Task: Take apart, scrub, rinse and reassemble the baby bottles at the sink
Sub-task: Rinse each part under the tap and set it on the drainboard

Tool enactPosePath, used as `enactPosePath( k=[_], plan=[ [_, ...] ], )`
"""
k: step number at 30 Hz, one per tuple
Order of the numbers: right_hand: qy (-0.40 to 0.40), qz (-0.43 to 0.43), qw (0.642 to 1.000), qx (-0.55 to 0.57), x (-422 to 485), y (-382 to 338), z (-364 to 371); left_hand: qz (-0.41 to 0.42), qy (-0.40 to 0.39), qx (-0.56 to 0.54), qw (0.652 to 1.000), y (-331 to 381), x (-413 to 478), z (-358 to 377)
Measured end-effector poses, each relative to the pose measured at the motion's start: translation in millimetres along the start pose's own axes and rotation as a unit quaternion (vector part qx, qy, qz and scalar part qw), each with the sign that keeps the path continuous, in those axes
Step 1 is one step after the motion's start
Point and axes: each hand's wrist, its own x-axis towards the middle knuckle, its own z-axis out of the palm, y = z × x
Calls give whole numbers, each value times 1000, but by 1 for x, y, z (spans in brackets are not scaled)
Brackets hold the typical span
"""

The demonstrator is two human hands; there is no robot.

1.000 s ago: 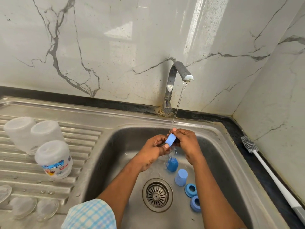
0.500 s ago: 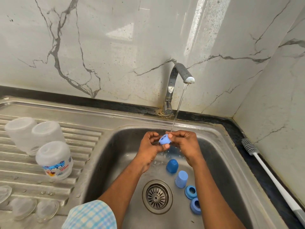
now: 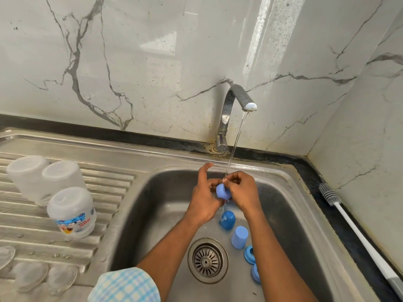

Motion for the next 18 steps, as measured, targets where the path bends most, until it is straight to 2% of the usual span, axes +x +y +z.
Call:
enactPosePath(
  k=[3,5,12,15,18],
  plan=[
    [-92,-7,996,5,-6,-4,-2,3,9,14,1000,2,0,-3],
    [-116,-18,993,-8,-9,-5,-3,-3,12,24,1000,2,0,-4],
    [-58,-52,997,-20,-5,-1,-4,-12,9,1,1000,3,-2,-5],
    [-45,-40,998,36,-2,2,-6,-12,1,3,1000,1,-3,-5],
    [-40,-5,994,99,1,6,-11,-31,4,-44,999,2,-1,-5]
  ],
)
